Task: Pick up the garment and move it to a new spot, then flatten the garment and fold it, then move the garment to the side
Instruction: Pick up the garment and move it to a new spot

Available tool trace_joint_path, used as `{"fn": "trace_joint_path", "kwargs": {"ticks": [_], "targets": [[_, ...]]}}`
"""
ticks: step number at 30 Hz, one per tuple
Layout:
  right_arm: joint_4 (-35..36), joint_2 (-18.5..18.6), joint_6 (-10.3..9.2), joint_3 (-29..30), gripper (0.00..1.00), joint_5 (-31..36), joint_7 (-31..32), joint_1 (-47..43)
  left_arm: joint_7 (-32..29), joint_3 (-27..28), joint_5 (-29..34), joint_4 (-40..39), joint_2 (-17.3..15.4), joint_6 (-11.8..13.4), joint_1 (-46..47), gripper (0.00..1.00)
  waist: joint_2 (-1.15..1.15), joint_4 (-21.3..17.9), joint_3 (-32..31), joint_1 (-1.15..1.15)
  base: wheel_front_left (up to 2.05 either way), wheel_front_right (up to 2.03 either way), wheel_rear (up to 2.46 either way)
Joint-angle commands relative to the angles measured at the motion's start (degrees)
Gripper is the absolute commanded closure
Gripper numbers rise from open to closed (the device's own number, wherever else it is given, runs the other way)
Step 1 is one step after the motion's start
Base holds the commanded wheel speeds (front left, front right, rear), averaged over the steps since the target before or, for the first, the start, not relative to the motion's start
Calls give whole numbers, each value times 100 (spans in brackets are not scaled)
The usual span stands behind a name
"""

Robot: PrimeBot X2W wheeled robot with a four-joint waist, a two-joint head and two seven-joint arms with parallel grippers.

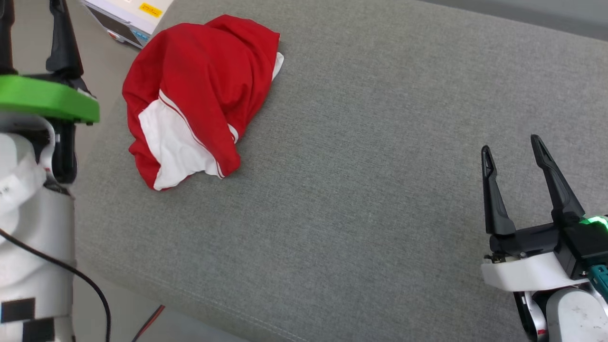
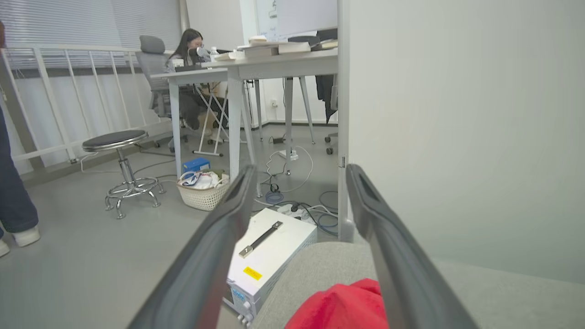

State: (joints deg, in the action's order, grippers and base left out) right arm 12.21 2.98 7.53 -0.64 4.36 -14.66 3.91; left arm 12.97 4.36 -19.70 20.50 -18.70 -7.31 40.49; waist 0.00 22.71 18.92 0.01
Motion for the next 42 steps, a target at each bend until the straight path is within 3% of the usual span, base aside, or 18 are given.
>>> {"fn": "trace_joint_path", "kwargs": {"ticks": [1, 5, 11, 19, 27, 39, 41, 42], "targets": [[42, 53, -4, -22, 0, 30, -34, 99, -273, -212, -275, 190, -189, -15, 277, 0, 0, -187, 263, -1, 0, 0, 0], [44, 119, -4, -12, 0, 40, -34, 132, -1545, -857, -1359, 654, -565, -16, 742, 0, 0, -256, 387, -1, 0, 0, 0], [67, 160, -4, 0, 0, 36, -34, 211, -3188, -1778, -2339, 859, -1098, -17, 1181, 0, 0, -379, 574, -1, 0, 0, 0], [83, 168, -4, -12, 0, 33, -34, 344, -4906, -2936, -3062, 939, -1478, -17, 1527, 0, 0, -569, 850, -1, 0, 0, 0], [81, 159, -4, 11, 0, -2, -34, 506, -5641, -3956, -3092, 1342, -1607, -17, 1586, 0, 0, -796, 1128, -1, 0, 0, 0], [45, 126, -4, 66, 0, -50, -34, 663, -5581, -5060, -3228, 2042, -1444, -17, 1563, 0, 0, -858, 1338, -1, 0, 0, 0], [20, 121, -4, 77, 0, -60, -34, 657, -5499, -5163, -3301, 2089, -1459, -17, 1598, 100, 0, -839, 1282, -1, 0, 0, 0], [8, 117, -4, 81, 0, -68, -34, 648, -5444, -5238, -3311, 2097, -1485, -17, 1625, 100, 0, -828, 1239, -1, 0, 0, 0]]}}
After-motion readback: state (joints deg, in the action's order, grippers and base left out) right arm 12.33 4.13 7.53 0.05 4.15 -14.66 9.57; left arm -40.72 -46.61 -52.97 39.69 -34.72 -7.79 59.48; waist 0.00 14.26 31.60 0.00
